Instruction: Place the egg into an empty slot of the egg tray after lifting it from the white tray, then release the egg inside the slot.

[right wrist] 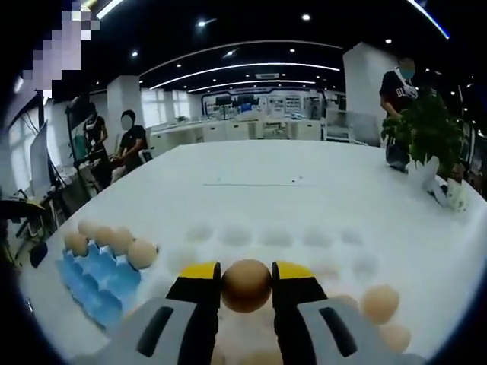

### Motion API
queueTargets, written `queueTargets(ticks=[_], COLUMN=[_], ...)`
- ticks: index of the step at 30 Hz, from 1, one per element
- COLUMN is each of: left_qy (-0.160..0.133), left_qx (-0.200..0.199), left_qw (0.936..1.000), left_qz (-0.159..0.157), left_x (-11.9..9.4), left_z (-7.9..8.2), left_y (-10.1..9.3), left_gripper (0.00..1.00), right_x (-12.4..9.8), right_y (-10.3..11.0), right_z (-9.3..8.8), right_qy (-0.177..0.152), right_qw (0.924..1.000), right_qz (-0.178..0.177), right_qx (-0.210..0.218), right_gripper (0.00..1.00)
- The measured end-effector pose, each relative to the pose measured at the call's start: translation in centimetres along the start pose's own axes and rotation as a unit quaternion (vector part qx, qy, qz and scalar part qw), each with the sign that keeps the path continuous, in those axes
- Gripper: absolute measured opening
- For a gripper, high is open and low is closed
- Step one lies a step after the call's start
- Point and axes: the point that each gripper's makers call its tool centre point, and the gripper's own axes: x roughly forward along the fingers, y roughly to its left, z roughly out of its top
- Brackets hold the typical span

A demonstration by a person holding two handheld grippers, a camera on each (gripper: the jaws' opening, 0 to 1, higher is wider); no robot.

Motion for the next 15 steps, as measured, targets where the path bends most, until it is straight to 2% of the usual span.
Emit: queueTargets(ticks=[6,15], left_qy=[0.000,0.003], left_qx=[0.002,-0.001], left_qw=[1.0000,1.0000], left_qz=[-0.001,0.009], left_x=[0.19,-0.26], left_z=[0.12,-0.21], left_y=[0.01,0.58], left_gripper=[0.97,0.97], right_x=[0.65,0.54], right_y=[-0.16,-0.43], right_z=[-0.59,-0.56], right_qy=[0.021,0.018], right_qw=[0.9998,0.9991], right_qz=[0.003,0.002], right_qx=[-0.002,0.038], right_gripper=[0.30,0.28])
